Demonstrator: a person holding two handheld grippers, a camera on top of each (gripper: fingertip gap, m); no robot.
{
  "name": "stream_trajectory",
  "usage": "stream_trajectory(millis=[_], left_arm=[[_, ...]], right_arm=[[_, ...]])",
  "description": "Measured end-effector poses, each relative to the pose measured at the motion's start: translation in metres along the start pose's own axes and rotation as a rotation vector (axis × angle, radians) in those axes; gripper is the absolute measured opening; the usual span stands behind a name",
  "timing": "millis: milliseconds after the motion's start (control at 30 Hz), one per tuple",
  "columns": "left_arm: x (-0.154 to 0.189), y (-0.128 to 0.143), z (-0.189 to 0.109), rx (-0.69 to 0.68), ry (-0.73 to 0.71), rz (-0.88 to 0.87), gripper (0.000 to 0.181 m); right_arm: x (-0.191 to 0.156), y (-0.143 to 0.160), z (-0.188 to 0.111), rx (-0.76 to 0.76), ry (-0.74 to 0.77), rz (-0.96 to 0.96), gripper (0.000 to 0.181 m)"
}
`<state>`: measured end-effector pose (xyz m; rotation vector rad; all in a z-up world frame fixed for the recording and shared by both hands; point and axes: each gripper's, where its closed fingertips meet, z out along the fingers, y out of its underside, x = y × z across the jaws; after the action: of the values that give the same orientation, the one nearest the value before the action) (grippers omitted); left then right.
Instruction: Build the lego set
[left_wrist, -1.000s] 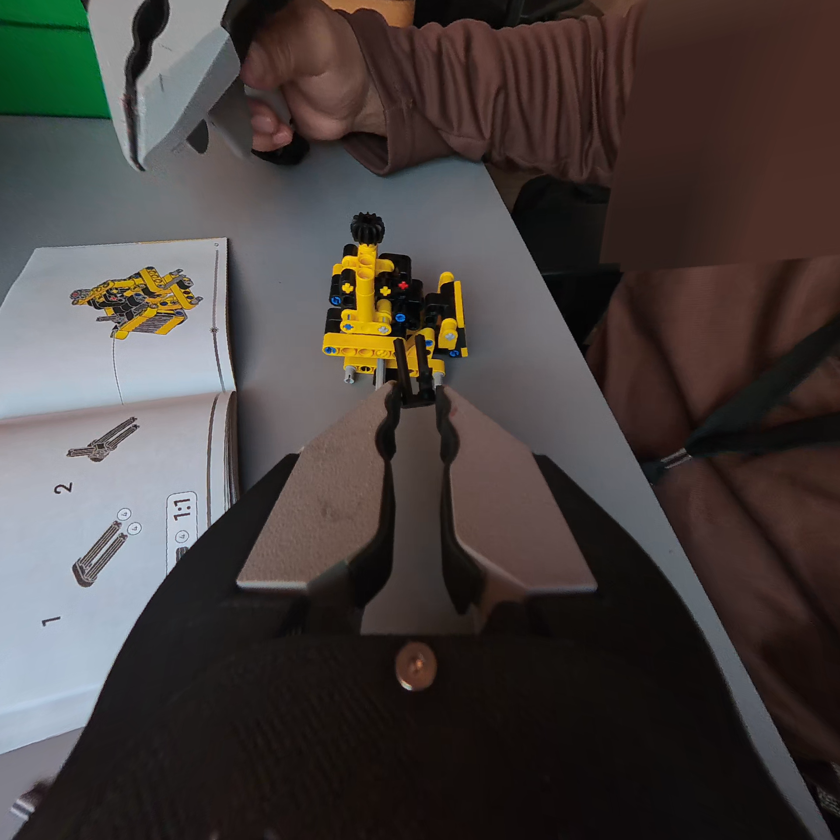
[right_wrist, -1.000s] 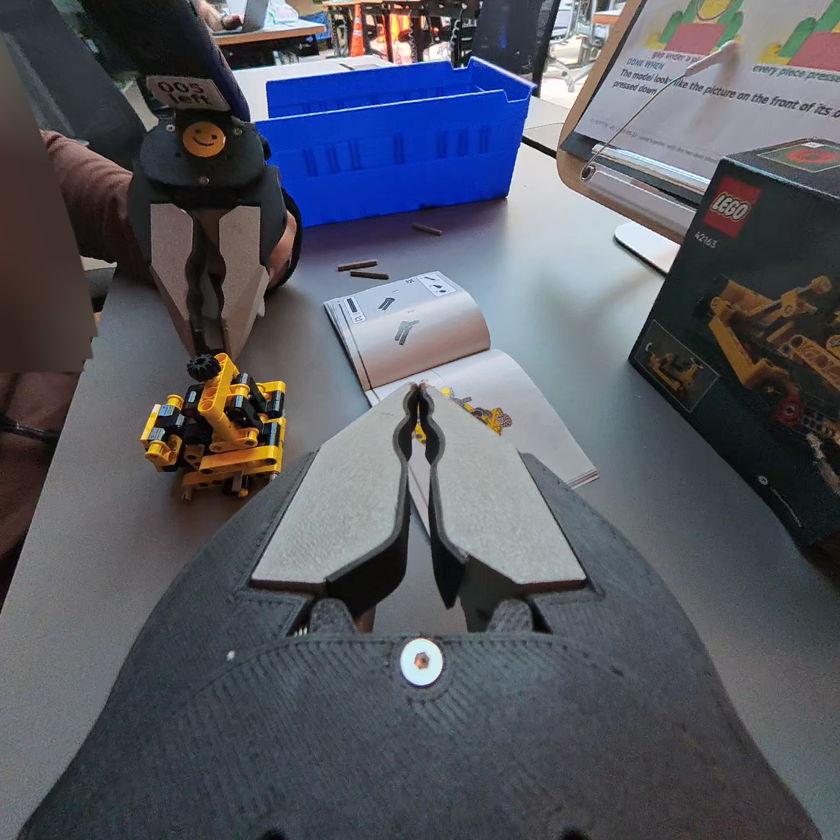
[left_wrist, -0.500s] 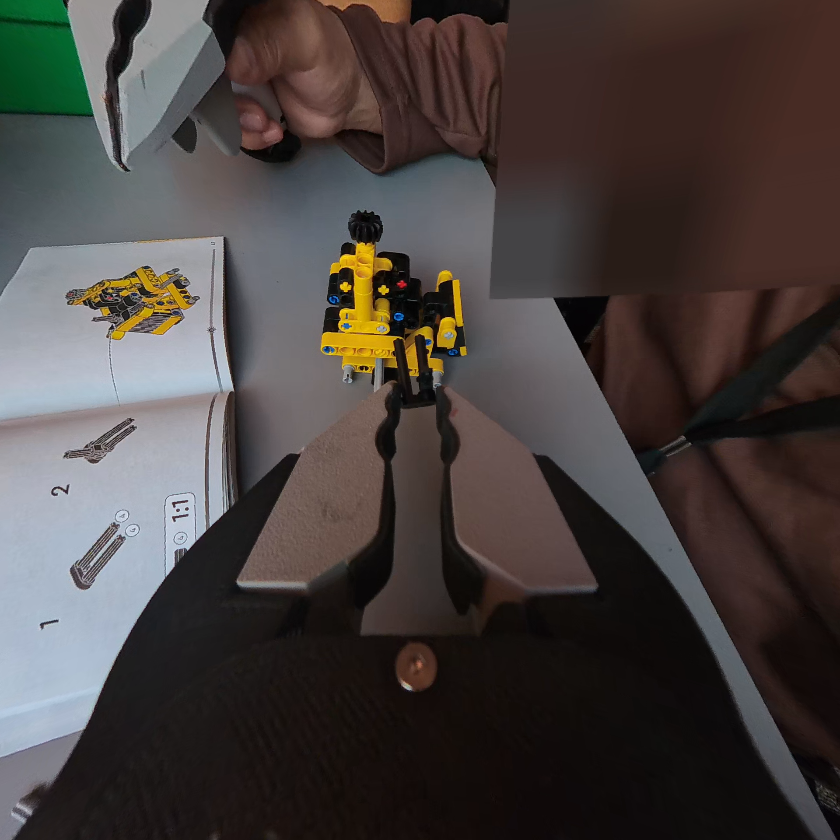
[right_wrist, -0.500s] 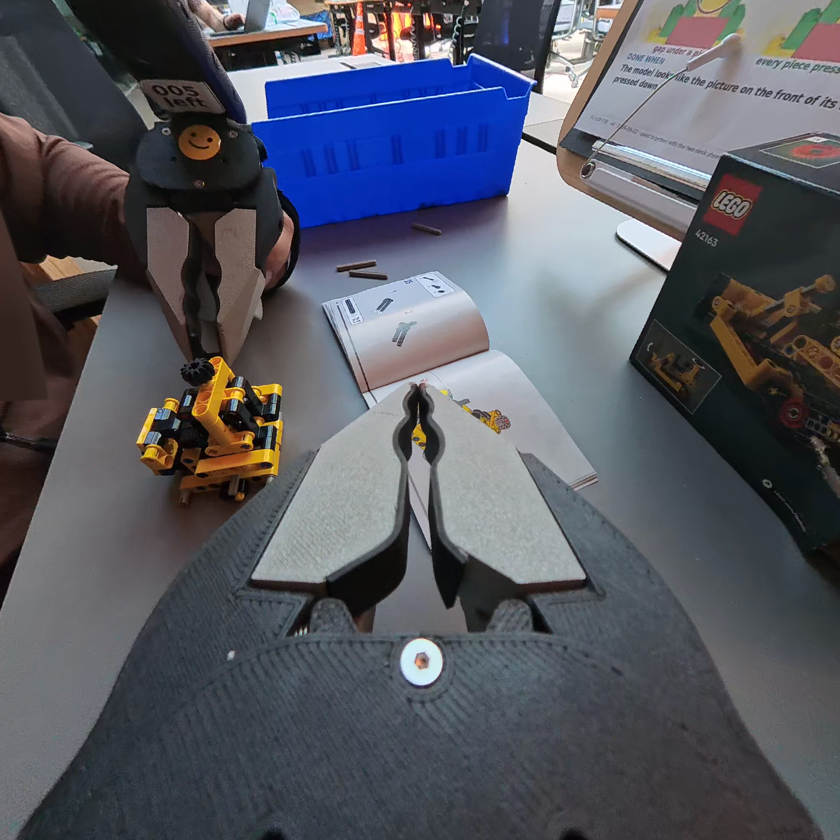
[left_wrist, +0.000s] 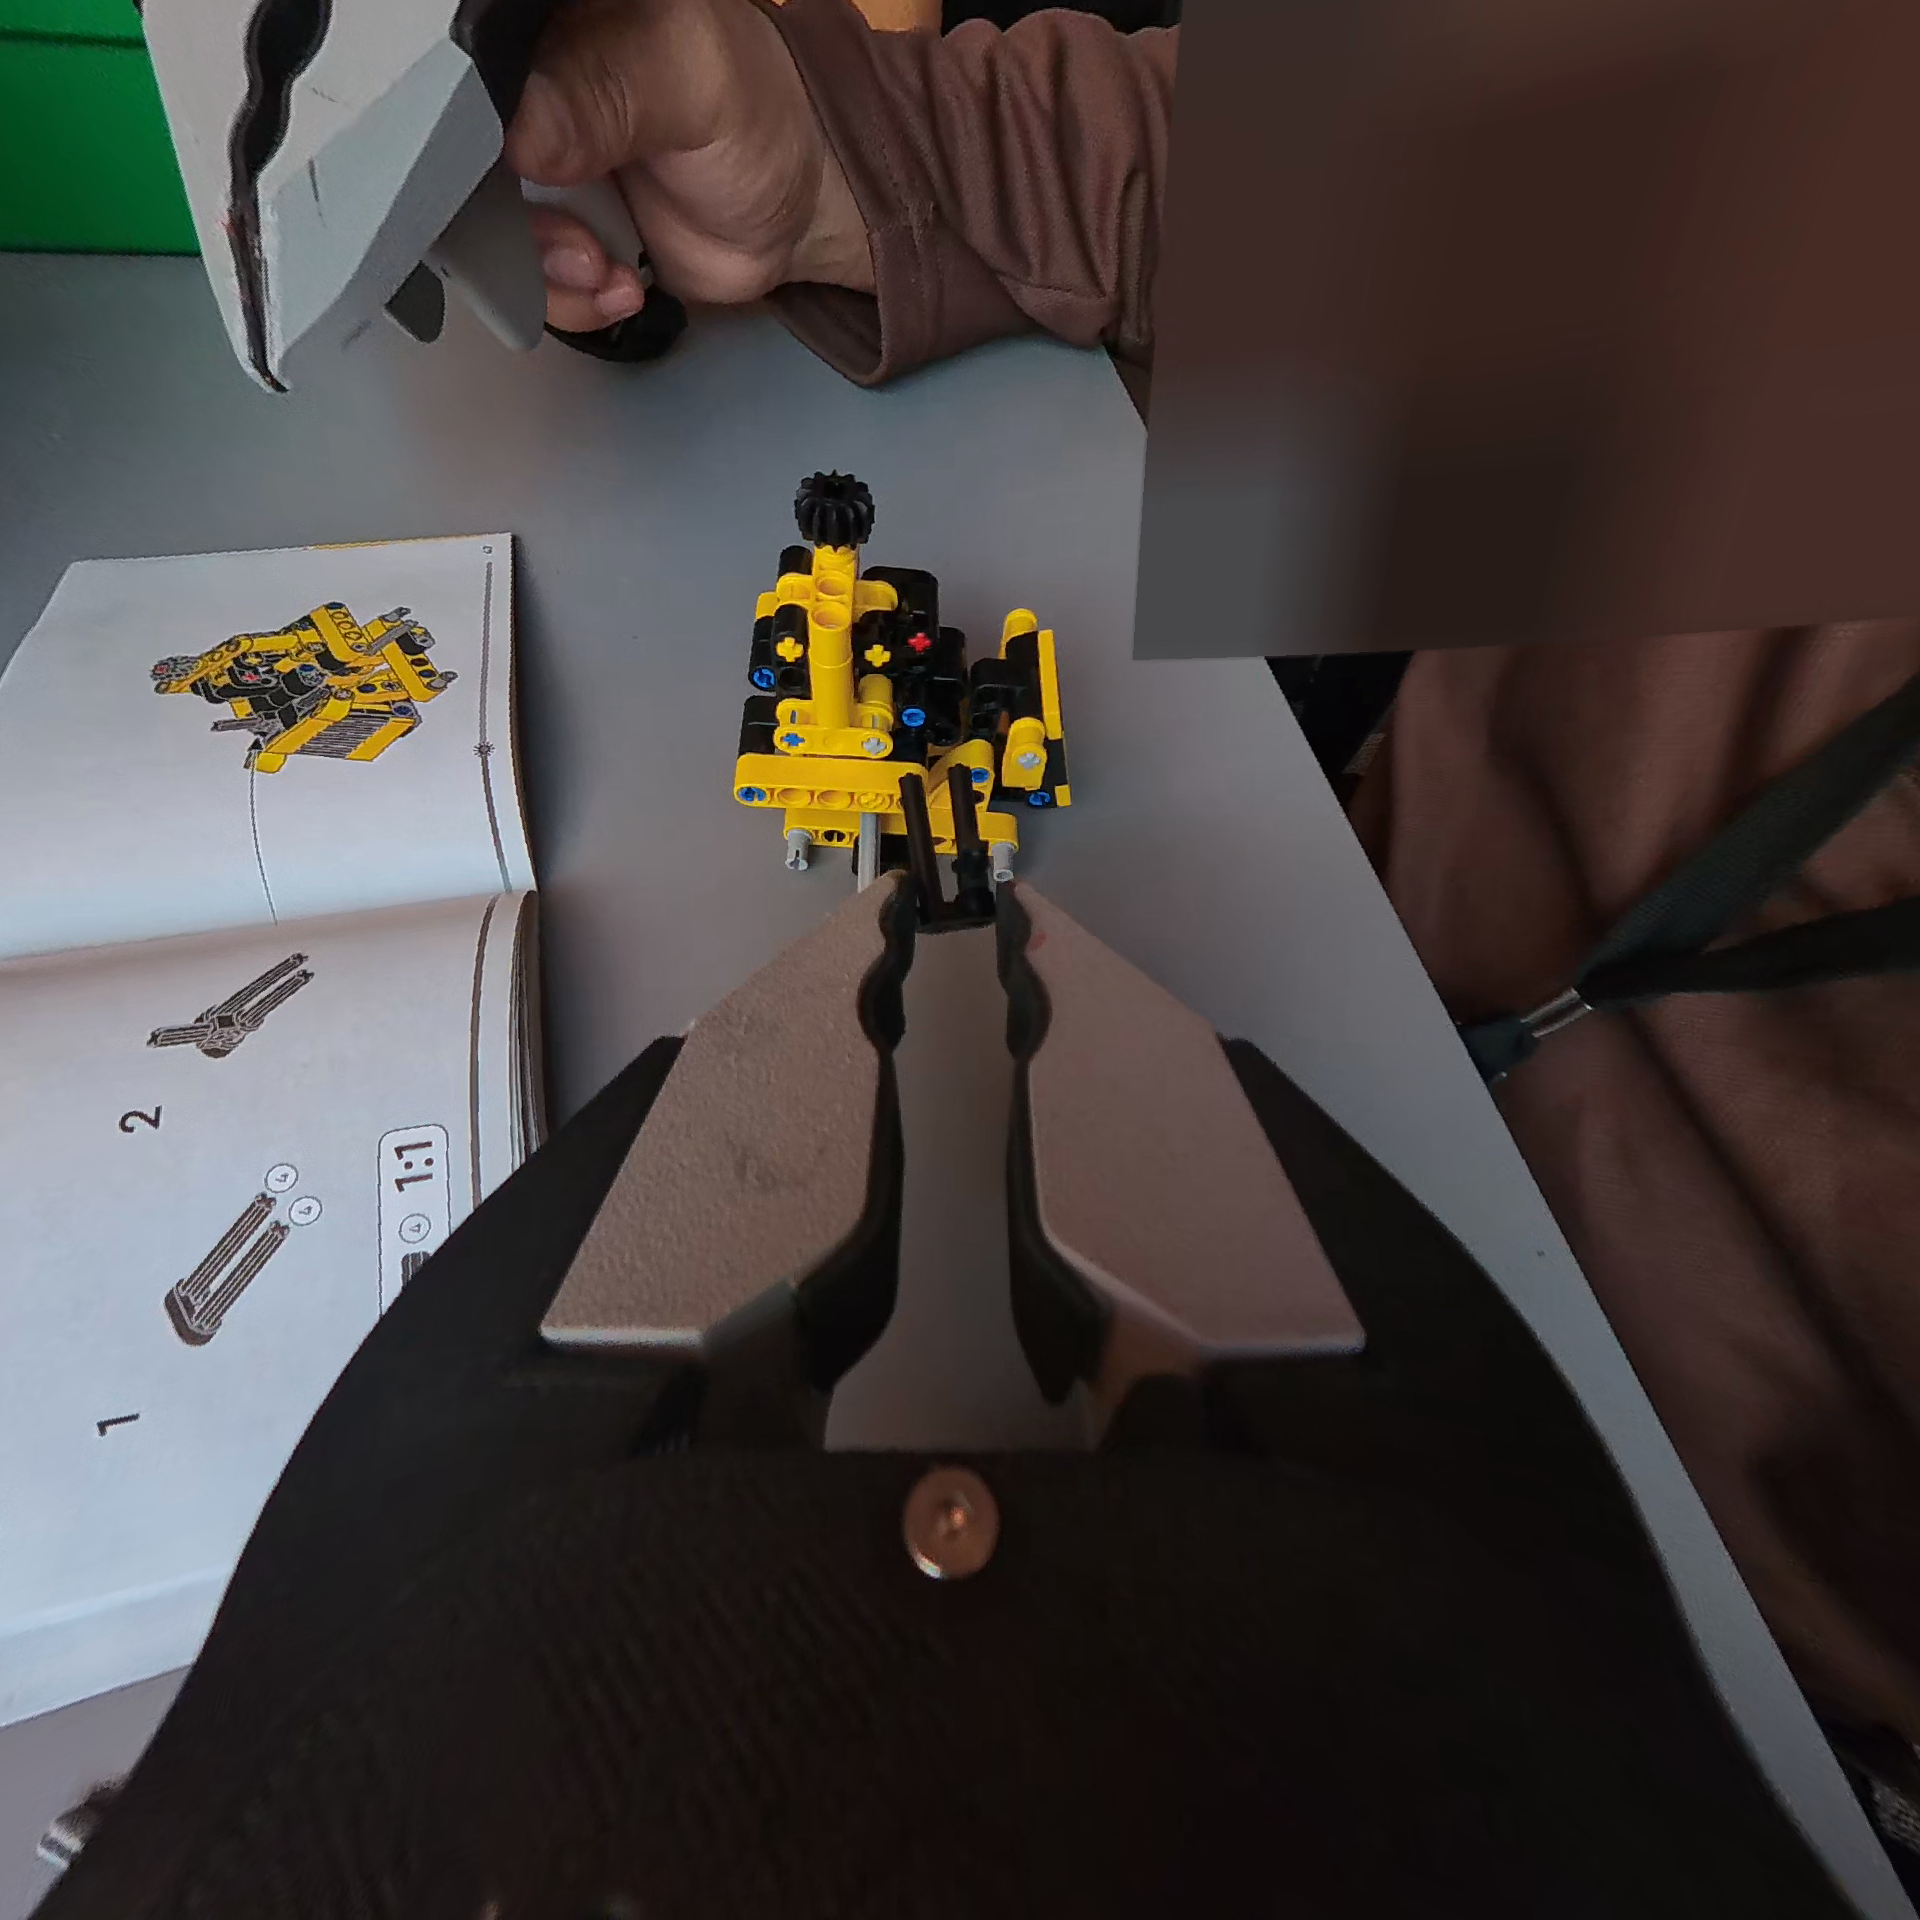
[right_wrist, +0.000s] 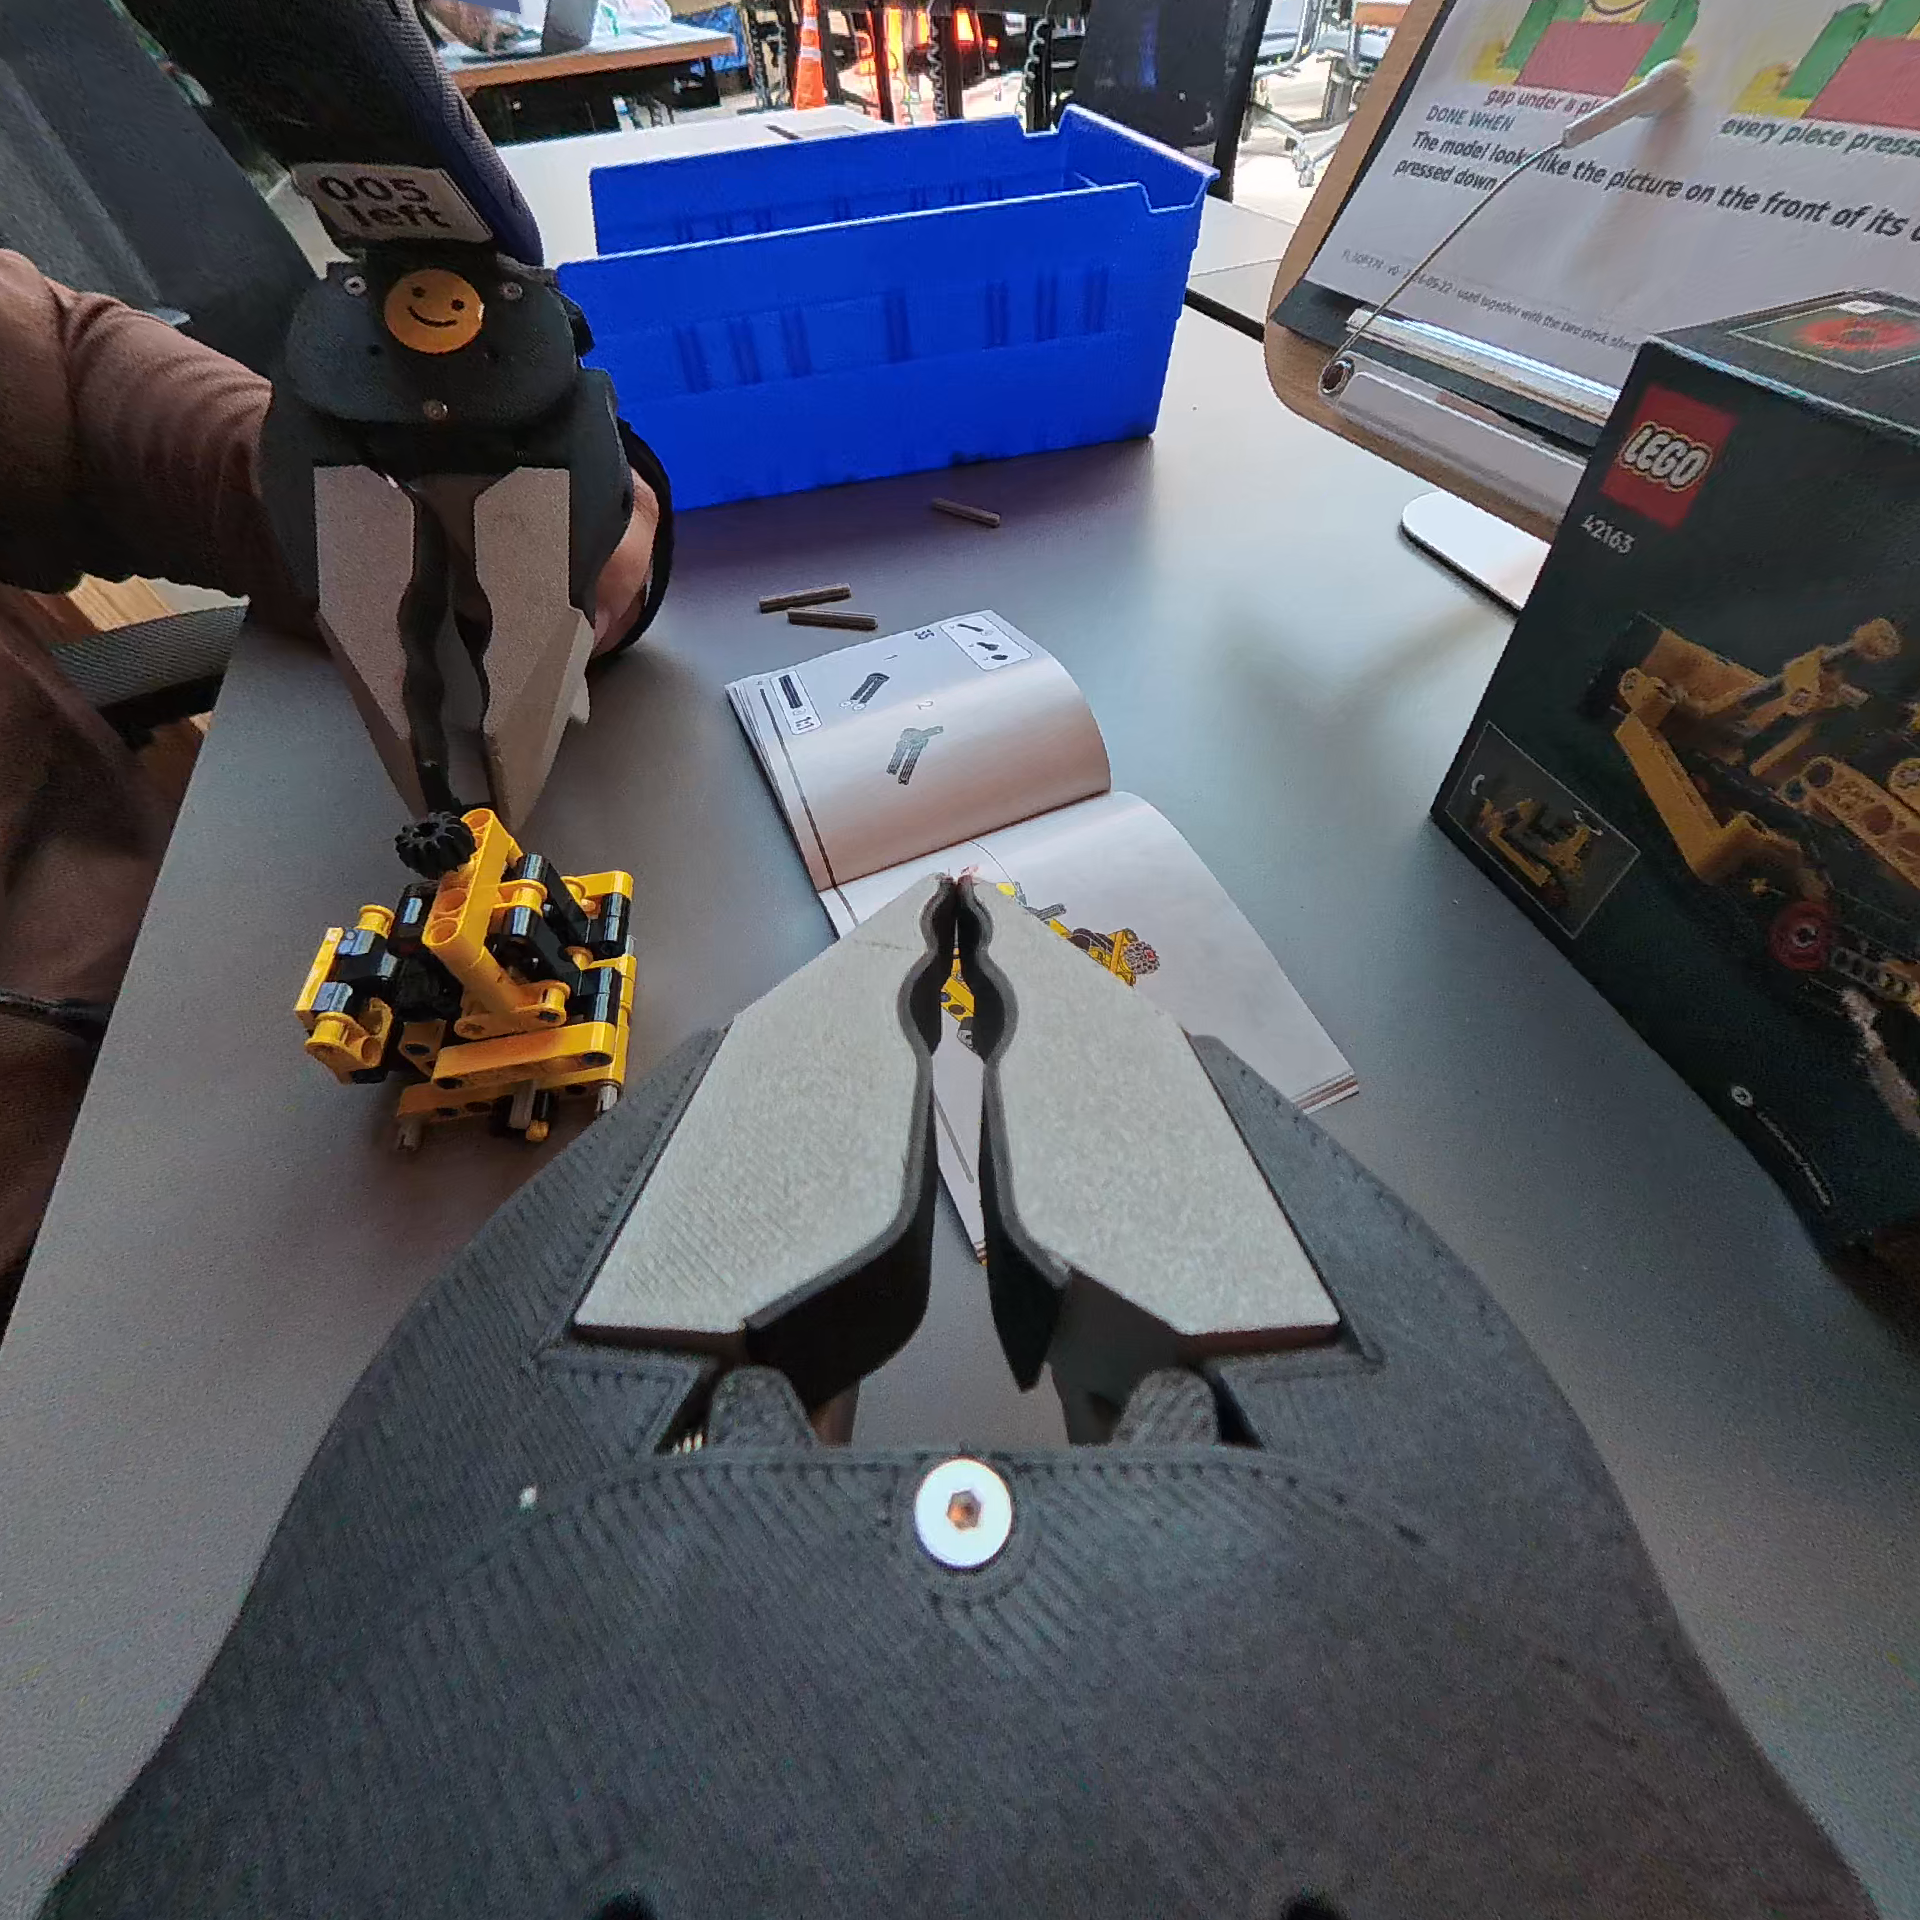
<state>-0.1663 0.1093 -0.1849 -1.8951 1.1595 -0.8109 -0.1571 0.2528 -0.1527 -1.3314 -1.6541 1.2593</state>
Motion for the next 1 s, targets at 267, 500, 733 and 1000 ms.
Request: stream_trajectory(millis=[267, 500, 733, 1000], left_arm=[[-0.0002, -0.0001, -0.0001, 0.002, 0.002, -0.005, 0.012], [-0.0003, 0.0, 0.0001, 0.001, 0.003, -0.008, 0.012], [-0.0006, 0.0001, 0.0003, 0.001, 0.001, -0.009, 0.012], [-0.0093, 0.0014, -0.0018, -0.002, -0.043, -0.015, 0.012]], right_arm=[[-0.0002, 0.0004, 0.0007, -0.006, 0.002, -0.003, 0.0], [-0.0005, 0.001, 0.0014, -0.012, 0.004, -0.008, 0.0], [-0.0007, 0.0011, 0.0013, -0.015, 0.007, -0.012, 0.0], [0.0076, 0.0072, -0.0042, -0.018, 0.017, -0.003, 0.0]])
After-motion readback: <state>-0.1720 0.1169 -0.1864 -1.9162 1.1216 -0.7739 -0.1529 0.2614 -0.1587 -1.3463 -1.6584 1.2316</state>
